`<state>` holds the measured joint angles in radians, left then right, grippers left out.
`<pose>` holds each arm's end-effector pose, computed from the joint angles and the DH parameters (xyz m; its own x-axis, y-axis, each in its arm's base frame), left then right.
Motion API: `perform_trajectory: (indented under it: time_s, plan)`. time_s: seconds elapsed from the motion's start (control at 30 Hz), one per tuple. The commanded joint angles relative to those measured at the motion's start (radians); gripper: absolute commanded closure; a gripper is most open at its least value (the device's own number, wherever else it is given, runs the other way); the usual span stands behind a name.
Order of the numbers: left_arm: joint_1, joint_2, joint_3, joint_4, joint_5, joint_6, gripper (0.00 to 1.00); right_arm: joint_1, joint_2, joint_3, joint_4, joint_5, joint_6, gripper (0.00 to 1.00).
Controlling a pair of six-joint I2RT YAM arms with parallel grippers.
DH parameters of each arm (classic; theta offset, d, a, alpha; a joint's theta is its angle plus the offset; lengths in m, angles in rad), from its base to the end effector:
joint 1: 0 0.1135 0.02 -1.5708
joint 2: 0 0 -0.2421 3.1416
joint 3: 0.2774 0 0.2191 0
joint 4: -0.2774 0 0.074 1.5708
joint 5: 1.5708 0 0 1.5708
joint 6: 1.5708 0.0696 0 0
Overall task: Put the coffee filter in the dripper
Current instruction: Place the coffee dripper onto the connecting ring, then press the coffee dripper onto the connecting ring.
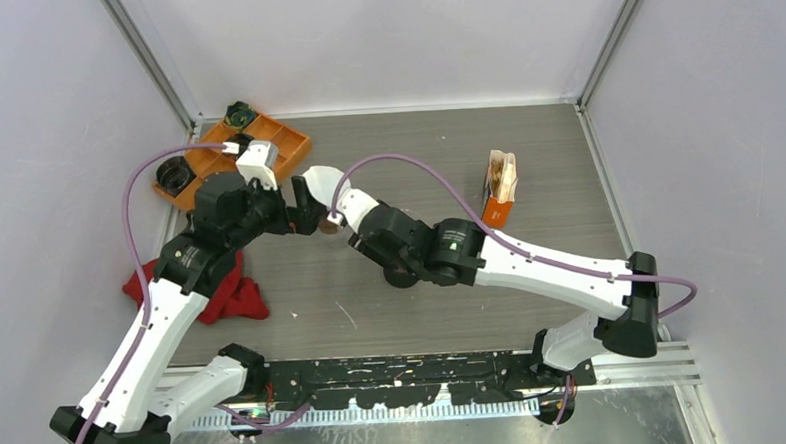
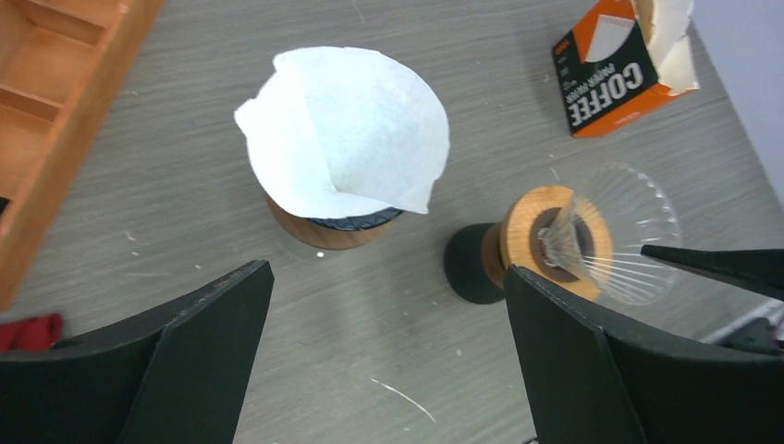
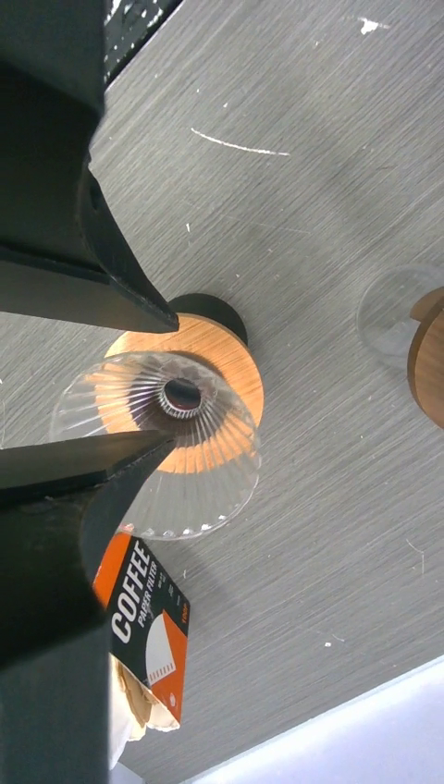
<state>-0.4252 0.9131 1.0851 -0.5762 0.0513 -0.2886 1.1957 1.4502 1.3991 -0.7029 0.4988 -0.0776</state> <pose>0.1819 -0.0863 0.3438 -0.4729 -0.0979 -0.8757 0.3341 0.8997 -0.2810 0.1419 0.2696 0.3105 -0.1966 -0.6851 -0.7014 -0.7067 0.5949 -0.3830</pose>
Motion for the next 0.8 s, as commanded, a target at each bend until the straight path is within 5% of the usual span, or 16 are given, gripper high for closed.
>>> perform_trajectory:
  time_s: [0.0,0.43,0.77]
  plan:
    - [0.003,0.014,0.063,-0.047,0.096,-0.107,0.01,-0.008,-0.109,0.043,0.008,0.000,0.038,0.49]
    - [-0.080,0.087,0.137,-0.091,0.139,-0.321,0.08,-0.284,-0.260,-0.052,0.030,-0.267,0.235,0.49]
    - [-0.222,0.135,0.097,-0.035,0.029,-0.418,0.19,-0.460,-0.289,-0.166,0.088,-0.483,0.343,0.51]
